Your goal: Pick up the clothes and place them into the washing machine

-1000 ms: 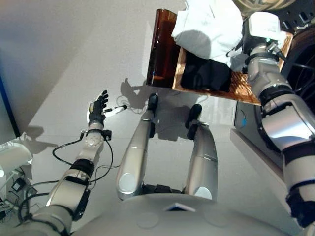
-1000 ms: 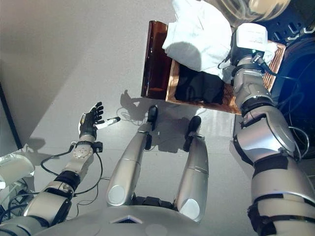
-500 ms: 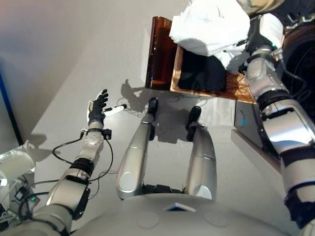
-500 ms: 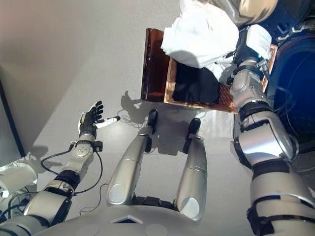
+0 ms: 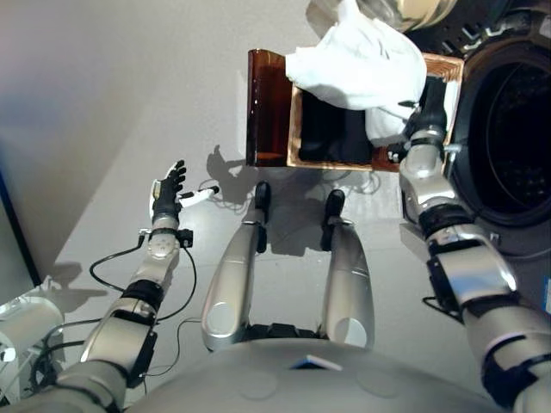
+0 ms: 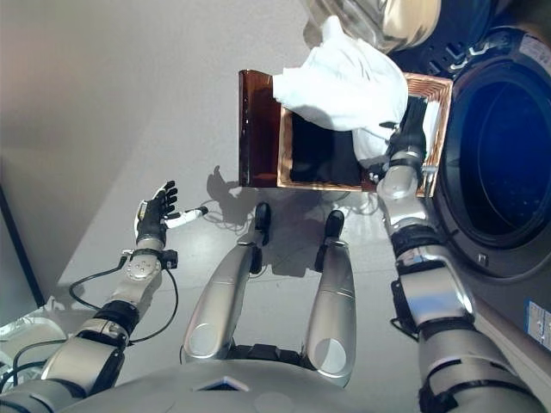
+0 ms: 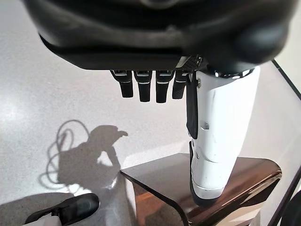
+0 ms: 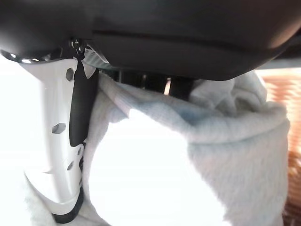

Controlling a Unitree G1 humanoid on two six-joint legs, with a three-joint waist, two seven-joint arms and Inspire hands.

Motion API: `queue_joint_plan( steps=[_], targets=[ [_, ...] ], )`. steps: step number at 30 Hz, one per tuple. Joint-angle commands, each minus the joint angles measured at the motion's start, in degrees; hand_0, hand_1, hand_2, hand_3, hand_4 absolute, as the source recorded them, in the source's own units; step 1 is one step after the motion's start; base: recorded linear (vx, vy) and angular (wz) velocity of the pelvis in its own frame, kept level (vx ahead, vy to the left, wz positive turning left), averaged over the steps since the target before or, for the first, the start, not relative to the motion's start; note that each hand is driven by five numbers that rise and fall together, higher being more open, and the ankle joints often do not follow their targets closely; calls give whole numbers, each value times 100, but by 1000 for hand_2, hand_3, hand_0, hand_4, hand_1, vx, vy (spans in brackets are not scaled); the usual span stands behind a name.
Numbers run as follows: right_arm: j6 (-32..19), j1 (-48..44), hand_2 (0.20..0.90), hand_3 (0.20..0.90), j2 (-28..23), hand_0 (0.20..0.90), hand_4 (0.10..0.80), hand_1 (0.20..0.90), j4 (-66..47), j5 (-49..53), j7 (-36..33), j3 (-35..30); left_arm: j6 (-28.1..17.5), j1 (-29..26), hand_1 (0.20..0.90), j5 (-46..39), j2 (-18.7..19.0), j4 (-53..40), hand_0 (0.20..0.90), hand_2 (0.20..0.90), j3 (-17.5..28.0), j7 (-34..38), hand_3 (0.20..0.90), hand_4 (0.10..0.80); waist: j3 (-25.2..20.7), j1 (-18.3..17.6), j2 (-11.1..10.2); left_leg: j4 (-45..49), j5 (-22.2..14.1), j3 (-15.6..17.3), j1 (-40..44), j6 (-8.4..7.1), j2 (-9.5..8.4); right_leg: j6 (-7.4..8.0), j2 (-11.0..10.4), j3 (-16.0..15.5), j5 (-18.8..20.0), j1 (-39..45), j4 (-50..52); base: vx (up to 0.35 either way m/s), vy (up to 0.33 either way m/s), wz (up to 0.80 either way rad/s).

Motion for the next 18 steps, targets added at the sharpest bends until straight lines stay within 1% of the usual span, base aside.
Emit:
queue_joint_plan(
  steps=[1, 4, 6, 7, 13, 17, 18],
  targets=[
    [-1348, 197, 200, 200, 448, 200, 300, 200, -935, 1246, 350, -294, -247, 197, 900, 113, 102, 101, 900, 900, 267, 241, 900, 800, -341, -1, -5, 74, -308, 143, 53, -173, -176, 191, 188, 113, 473, 281, -698, 6, 1, -4],
    [-1759, 755, 200, 200, 973, 200, 300, 200, -1461, 2350, 915, -486, -240, 264, 900, 120, -68, 152, 900, 900, 236, 226, 900, 800, -382, -100, 24, 49, -316, 191, 157, -171, -149, 182, 209, 164, 458, 389, -772, 9, 10, -11],
    [-1761, 757, 200, 200, 971, 200, 300, 200, -1458, 2357, 923, -487, -241, 265, 900, 120, -68, 153, 900, 900, 235, 226, 900, 800, -382, -98, 24, 48, -317, 193, 159, -171, -148, 182, 210, 165, 457, 390, -772, -4, 7, -16],
    [-1830, 870, 200, 200, 1078, 200, 300, 200, -1594, 2500, 976, -467, -247, 288, 900, 89, -129, 139, 900, 900, 211, 223, 900, 800, -391, -125, 40, 65, -322, 204, 176, -169, -140, 178, 216, 181, 463, 427, -794, -14, 2, -16],
    [-2120, 1086, 200, 200, 1292, 200, 300, 200, -2053, 2733, 923, -582, -309, 263, 900, 7, -258, 241, 900, 900, 171, 249, 900, 800, -420, -197, 123, 89, -329, 229, 192, -180, -128, 168, 235, 240, 478, 442, -829, -14, 9, -6],
    [-2487, 1144, 200, 200, 1537, 200, 300, 200, -2212, 2927, 641, -899, -323, 366, 900, -7, -350, 330, 900, 900, 131, 299, 900, 800, -459, -224, 214, 83, -346, 244, 206, -180, -127, 159, 251, 276, 446, 445, -817, -1, 5, -1],
    [-2527, 1172, 200, 200, 1580, 200, 300, 200, -2322, 2869, 538, -886, -318, 376, 900, -24, -372, 332, 900, 900, 127, 312, 900, 800, -466, -229, 229, 86, -346, 250, 202, -179, -124, 161, 256, 291, 446, 438, -812, 0, 0, 0]
  ],
)
